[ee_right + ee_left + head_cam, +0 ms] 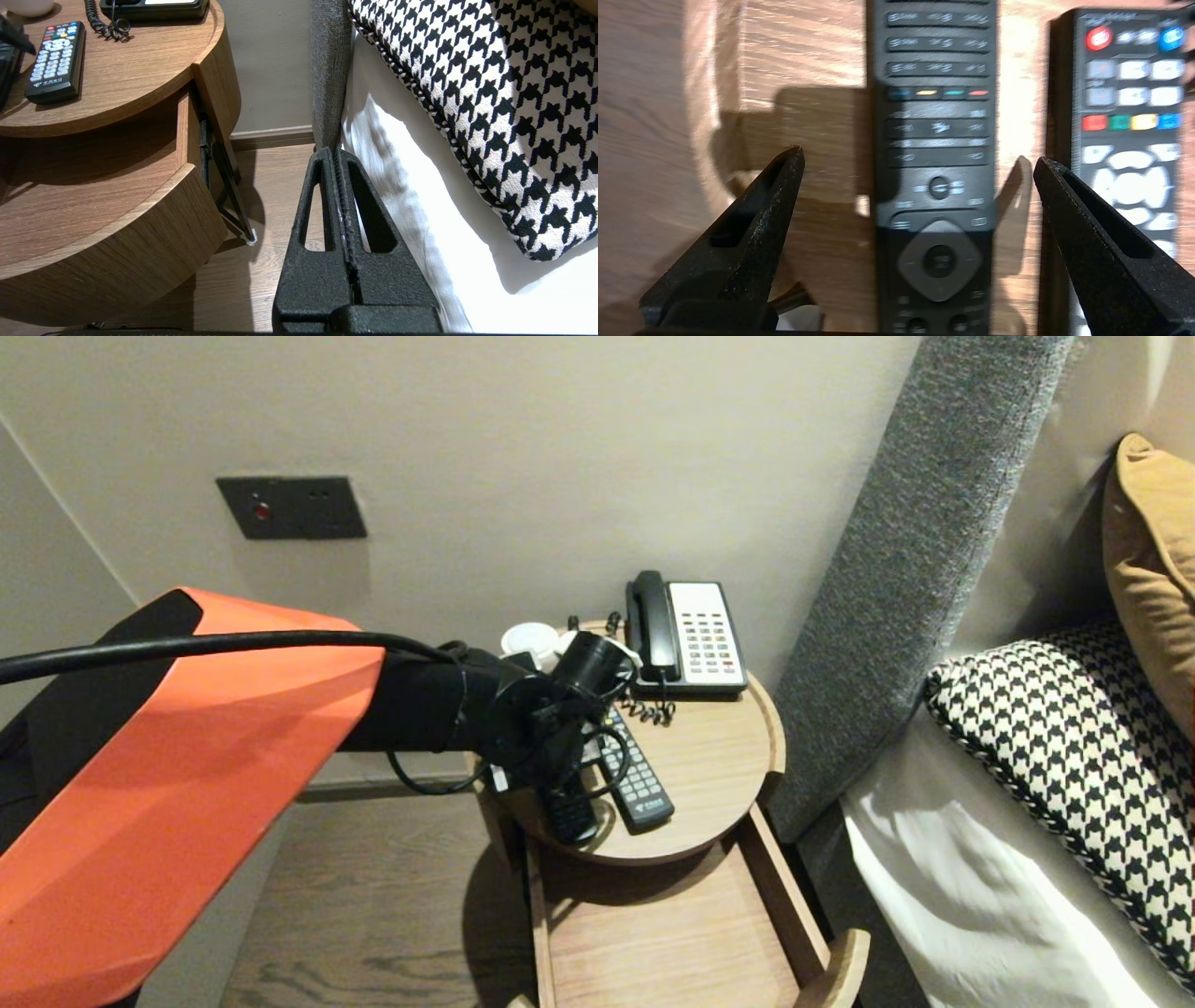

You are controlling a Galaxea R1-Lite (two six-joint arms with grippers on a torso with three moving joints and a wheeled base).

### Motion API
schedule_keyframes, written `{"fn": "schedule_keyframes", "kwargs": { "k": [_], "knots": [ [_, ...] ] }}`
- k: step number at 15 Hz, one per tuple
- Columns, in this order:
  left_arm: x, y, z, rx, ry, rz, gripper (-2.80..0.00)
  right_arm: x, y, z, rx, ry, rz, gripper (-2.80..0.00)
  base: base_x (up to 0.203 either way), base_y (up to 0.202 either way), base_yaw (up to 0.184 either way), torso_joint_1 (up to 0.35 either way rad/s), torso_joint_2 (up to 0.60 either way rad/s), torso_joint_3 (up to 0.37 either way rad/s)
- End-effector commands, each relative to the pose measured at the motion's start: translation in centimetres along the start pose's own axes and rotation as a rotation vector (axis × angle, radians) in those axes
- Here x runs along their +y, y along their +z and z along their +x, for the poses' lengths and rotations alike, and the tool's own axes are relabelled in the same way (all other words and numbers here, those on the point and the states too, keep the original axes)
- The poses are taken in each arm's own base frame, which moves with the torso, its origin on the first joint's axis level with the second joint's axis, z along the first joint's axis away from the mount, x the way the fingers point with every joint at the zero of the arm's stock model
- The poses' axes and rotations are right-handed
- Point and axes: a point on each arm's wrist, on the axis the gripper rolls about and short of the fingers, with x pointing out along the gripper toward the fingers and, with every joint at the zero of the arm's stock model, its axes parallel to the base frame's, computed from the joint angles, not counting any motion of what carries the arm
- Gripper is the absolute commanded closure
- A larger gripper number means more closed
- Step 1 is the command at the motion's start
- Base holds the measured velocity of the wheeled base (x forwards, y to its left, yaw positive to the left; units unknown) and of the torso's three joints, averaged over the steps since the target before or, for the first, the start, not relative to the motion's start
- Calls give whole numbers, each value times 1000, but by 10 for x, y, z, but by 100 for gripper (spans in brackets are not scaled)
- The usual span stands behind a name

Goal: Put the remote controls on the table in the drawer one by one

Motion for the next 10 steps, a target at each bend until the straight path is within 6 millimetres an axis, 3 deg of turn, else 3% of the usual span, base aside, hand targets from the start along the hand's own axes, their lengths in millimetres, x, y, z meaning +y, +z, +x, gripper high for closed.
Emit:
{"fn": "schedule_keyframes", "kwargs": {
  "k": [1, 8, 9, 10],
  "knots": [
    [0, -3, 4, -2, 20, 13, -280, 0, -11, 2, 39, -1, -1, 0, 0, 0, 0, 0, 0, 0],
    [-4, -5, 11, -30, 49, 38, -280, 0, -11, 2, 39, -1, -1, 0, 0, 0, 0, 0, 0, 0],
    [-5, -6, 11, -29, 50, 42, 0, 0, -11, 2, 39, -1, -1, 0, 0, 0, 0, 0, 0, 0],
    [-5, -8, 12, -27, 51, 44, 0, 0, -11, 2, 39, -1, -1, 0, 0, 0, 0, 0, 0, 0]
  ]
}}
